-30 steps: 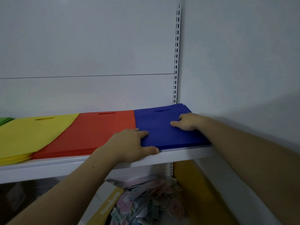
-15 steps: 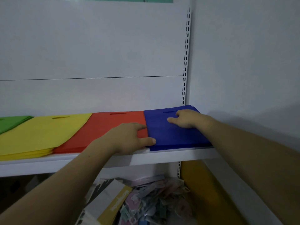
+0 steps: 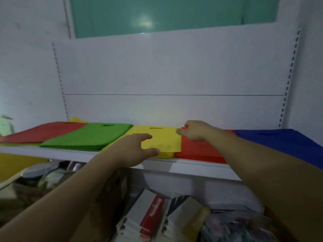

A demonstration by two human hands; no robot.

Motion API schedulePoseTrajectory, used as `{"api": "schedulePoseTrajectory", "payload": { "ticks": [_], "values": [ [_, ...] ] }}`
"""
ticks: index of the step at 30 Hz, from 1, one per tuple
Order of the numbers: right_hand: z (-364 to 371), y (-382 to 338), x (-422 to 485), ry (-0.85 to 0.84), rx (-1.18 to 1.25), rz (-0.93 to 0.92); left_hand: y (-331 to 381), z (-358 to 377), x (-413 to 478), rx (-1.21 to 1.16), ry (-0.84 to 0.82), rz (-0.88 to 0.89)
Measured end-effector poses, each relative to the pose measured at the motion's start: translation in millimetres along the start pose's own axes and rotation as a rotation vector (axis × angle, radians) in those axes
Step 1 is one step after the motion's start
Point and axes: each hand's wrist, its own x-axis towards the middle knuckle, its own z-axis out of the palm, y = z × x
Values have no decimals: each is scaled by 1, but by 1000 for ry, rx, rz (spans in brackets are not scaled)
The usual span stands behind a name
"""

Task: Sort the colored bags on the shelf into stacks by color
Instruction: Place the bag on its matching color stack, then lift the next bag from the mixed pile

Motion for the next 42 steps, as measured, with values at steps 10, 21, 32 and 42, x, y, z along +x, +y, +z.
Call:
{"api": "schedulePoseTrajectory", "payload": {
  "ticks": [10,21,32,42],
  "values": [
    [50,-244,26,-42,56,-259,-183,-83,-108,3,97,-297],
    [90,-406,97,-83,47,-415,-319,-133,-126,3,183,-468],
    [122,-474,225,-127,-26,-338,-443,-153,-44,17,158,-451],
    [147,-498,277,-177,-92,-158,-545,-171,25,-8,69,-410]
  ]
}}
